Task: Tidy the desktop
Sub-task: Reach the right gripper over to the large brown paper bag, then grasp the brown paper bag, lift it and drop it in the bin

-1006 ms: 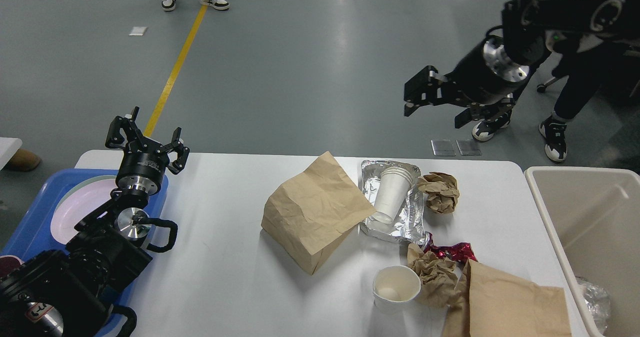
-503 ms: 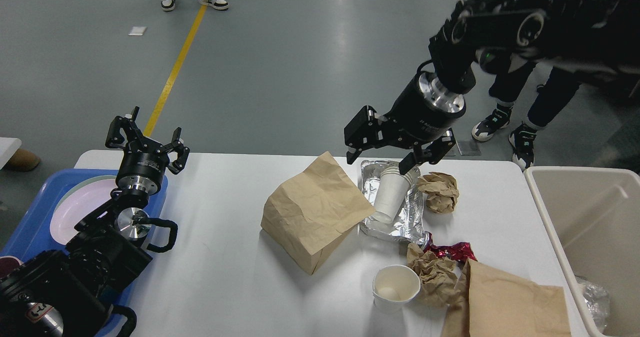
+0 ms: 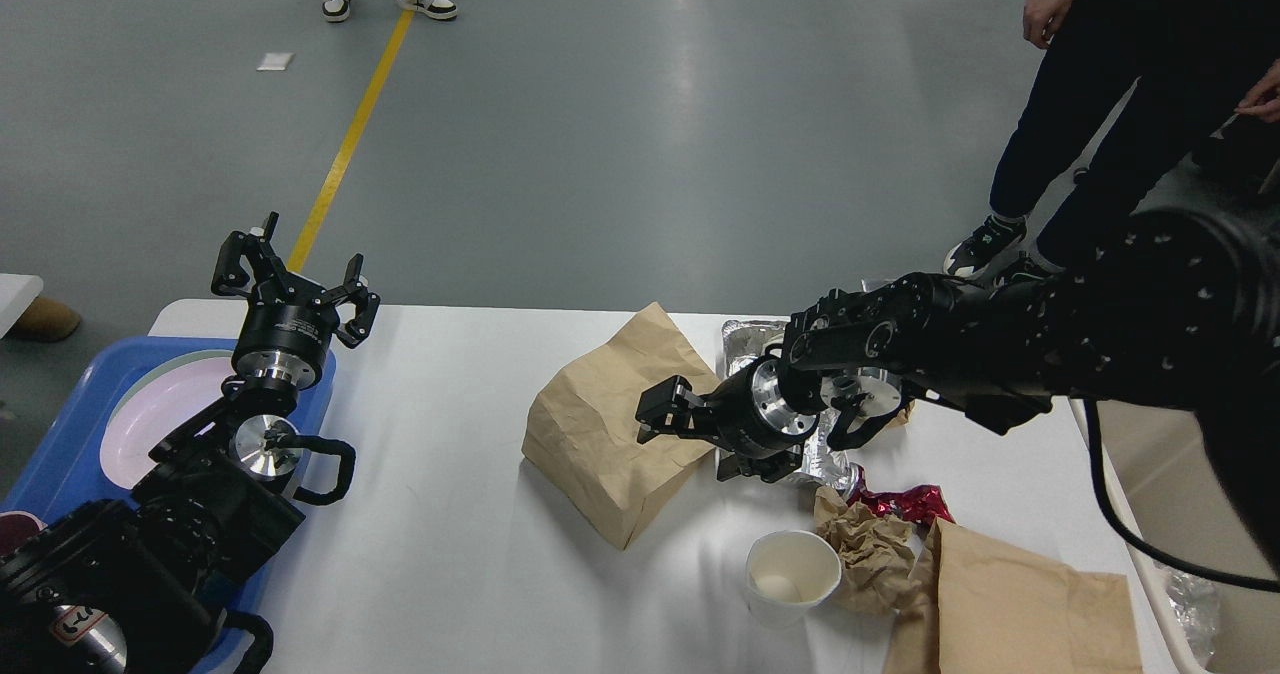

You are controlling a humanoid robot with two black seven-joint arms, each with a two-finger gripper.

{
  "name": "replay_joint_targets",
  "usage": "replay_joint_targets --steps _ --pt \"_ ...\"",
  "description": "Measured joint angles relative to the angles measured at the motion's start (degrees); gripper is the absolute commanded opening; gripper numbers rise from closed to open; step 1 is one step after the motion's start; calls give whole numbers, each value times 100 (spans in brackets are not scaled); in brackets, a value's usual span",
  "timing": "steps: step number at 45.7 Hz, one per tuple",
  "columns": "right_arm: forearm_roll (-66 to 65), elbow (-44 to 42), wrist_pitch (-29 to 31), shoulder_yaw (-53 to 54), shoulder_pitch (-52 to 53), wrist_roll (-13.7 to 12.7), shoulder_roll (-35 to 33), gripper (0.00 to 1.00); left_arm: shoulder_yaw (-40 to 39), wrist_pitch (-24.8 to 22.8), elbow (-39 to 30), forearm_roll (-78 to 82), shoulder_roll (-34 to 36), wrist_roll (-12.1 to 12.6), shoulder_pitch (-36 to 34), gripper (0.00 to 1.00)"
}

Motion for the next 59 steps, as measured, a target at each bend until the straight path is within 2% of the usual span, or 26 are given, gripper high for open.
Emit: replay_joint_targets --steps 18,23,25,29,35,50,59 --pt "0 -1107 -267 70 -990 -1 365 100 0 0 -2 0 -6 0 0 96" --pt "-1 -1225 -282 76 -1139 -1 385 92 0 0 -2 0 -4 0 0 96" --pt "-2 -1233 -284 80 -1170 -1 390 80 0 0 -2 0 -2 0 0 96" --pt "-2 -1224 -286 133 -1215 -1 394 35 0 0 -2 0 -2 0 0 96" --pt "-7 -1102 -181 171 -1176 -1 397 0 0 0 -1 0 -2 0 0 96" --pt "-8 -771 -58 272 -1014 -5 406 0 0 0 0 0 -1 0 0 96" --pt "-9 -273 -51 419 -623 0 92 0 0 0 0 0 1 0 0 96"
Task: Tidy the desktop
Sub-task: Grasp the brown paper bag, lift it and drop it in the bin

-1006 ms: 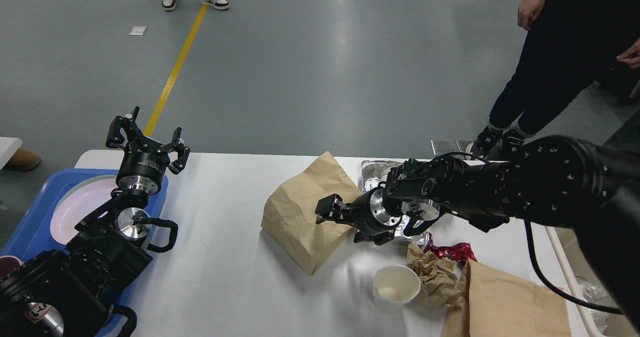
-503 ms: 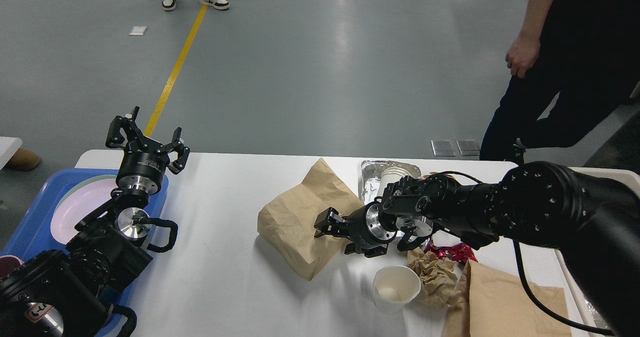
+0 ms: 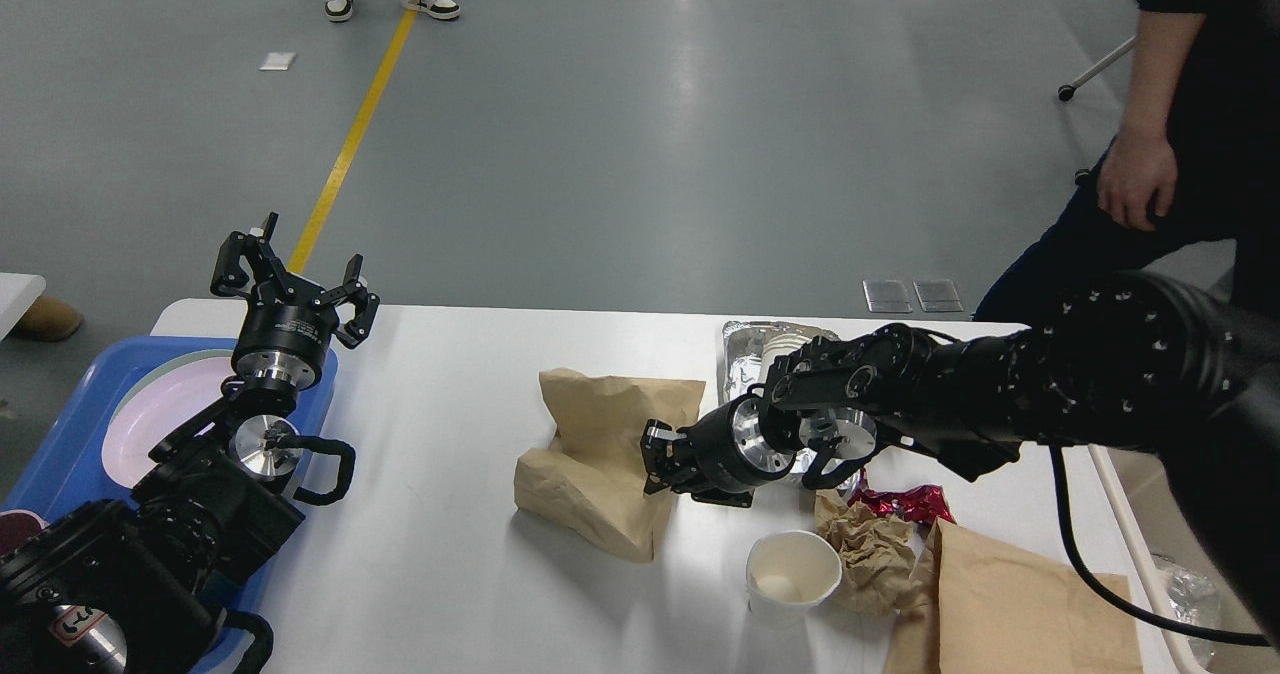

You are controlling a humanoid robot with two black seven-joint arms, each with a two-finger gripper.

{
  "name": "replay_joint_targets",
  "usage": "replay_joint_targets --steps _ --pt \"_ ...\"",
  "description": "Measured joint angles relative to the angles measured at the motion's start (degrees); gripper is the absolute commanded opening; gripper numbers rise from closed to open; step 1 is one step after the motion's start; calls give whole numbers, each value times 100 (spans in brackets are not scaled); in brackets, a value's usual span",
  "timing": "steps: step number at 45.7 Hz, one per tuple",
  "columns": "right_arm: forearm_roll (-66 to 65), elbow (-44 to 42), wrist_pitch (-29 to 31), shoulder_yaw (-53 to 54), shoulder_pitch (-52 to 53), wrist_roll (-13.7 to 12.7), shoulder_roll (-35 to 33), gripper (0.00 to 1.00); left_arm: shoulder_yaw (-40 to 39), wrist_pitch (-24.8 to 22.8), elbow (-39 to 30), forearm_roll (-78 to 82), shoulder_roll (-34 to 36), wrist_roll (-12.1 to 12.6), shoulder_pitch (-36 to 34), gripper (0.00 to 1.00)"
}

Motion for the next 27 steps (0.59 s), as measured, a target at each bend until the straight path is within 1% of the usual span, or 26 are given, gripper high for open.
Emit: replay_joint_targets --steps 7,12,18,27 --pt "0 468 85 71 503 1 -342 0 0 0 0 0 0 0 0 96" --pt "1 893 294 134 1012 1 -736 0 0 0 0 0 0 0 0 97" --pt "-5 1165 823 316 1608 1 -1441 0 0 0 0 0 -1 0 0 96" --pt "-17 1265 1583 412 2496 1 -2534 0 0 0 -1 0 -1 0 0 97"
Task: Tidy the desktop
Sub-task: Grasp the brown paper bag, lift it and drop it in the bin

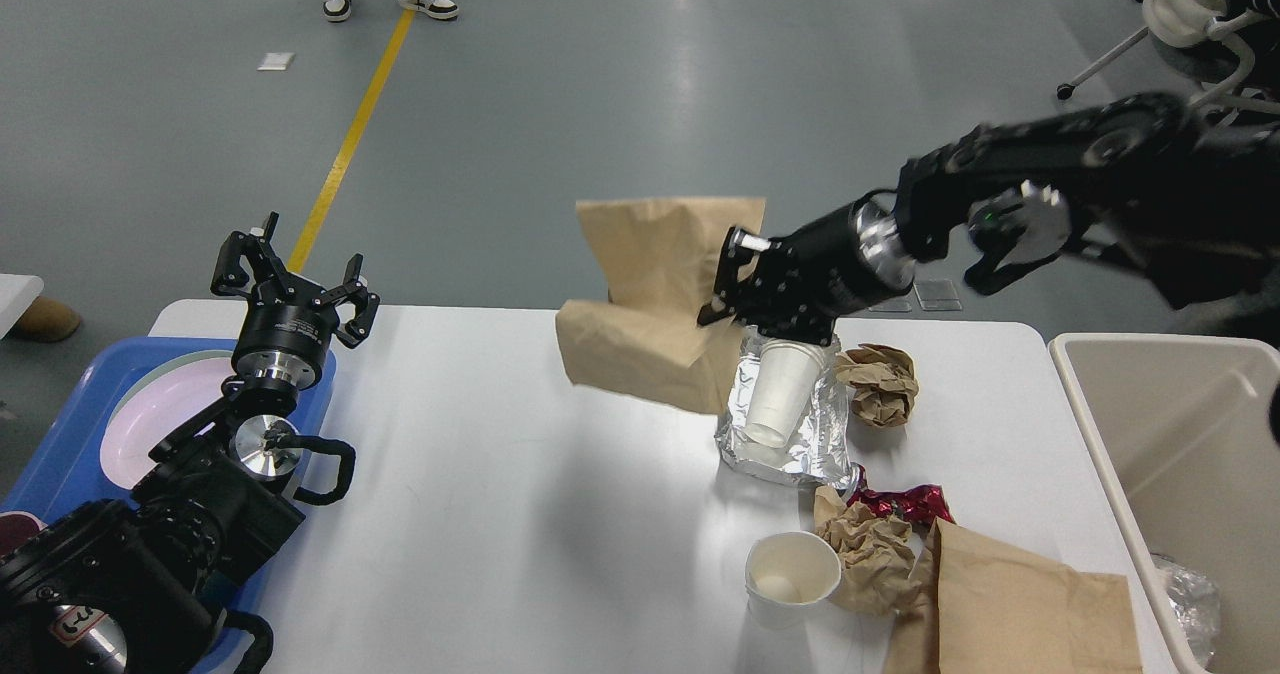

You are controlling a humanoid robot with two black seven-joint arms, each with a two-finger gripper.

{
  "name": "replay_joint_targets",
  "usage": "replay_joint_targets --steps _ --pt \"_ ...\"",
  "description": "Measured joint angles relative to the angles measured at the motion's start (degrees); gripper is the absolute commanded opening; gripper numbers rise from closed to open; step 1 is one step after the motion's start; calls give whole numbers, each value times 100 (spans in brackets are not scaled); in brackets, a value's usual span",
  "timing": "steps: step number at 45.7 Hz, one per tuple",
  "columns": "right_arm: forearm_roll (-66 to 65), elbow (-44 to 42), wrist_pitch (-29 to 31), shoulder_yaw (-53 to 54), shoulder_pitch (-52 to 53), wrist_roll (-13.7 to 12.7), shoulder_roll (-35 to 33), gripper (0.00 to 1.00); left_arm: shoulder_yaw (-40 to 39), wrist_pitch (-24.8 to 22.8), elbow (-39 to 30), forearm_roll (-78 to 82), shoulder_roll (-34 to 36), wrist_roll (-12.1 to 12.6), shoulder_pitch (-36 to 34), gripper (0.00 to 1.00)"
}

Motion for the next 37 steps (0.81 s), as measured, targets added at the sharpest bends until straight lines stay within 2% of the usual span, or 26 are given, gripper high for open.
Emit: replay_joint_targets --steps 9,19,26,37 --pt "-169 -64 193 -95 554 0 -1042 0 0 0 -1 0 0 0 0 96" --pt "-518 -337 45 -490 304 0 -1977 0 0 0 -1 0 -1 0 0 97" --pt "-547 -905 -189 -665 -438 -8 -2614 0 0 0 0 0 0 0 0 97" --pt "-552 -1911 -774 -783 -2191 -4 -2846 0 0 0 -1 0 0 0 0 96"
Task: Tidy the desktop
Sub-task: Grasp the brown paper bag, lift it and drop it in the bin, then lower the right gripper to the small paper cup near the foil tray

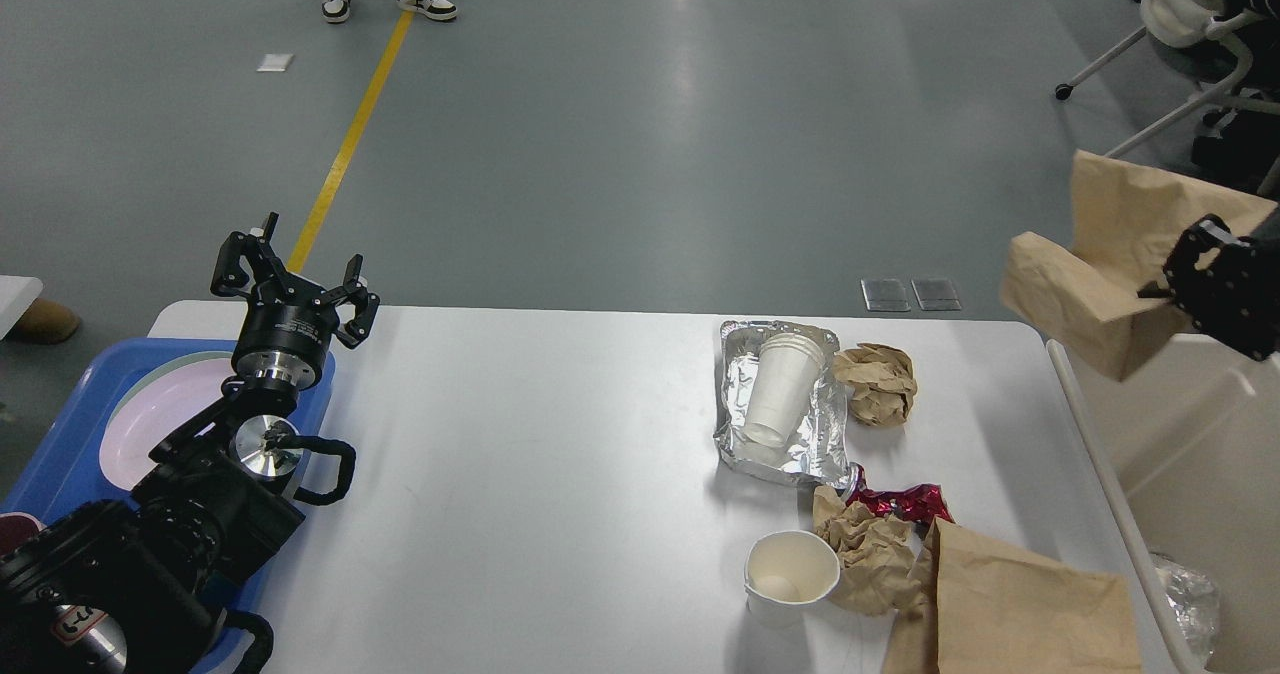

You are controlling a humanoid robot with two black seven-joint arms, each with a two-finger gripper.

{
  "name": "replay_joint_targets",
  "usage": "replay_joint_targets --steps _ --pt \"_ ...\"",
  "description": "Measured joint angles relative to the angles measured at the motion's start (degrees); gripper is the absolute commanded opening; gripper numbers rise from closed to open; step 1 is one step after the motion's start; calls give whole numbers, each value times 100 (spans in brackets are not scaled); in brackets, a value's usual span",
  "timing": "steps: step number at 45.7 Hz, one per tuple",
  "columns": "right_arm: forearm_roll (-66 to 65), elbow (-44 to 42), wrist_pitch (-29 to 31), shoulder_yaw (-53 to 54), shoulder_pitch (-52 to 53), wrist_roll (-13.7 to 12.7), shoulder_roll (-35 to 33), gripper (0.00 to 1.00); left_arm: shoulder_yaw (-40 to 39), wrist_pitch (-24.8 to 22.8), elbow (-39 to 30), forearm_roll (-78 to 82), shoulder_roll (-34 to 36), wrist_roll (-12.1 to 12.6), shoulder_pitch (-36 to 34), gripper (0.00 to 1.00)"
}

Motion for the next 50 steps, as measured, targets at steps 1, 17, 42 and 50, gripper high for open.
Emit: replay_joint_targets --steps 1,17,42,50 --pt "1 -71 -86 5 -156 1 0 0 0 0 0 0 0 0 0 97" --pt "35 -1022 -2045 72 -2564 27 427 100 0 0 0 0 1 0 0 96" --pt "11 -957 -2162 -437 -2025 14 1065 100 0 0 1 0 0 0 0 97" --pt "6 -367 -1670 -1409 -577 10 1417 100 0 0 -1 0 0 0 0 96"
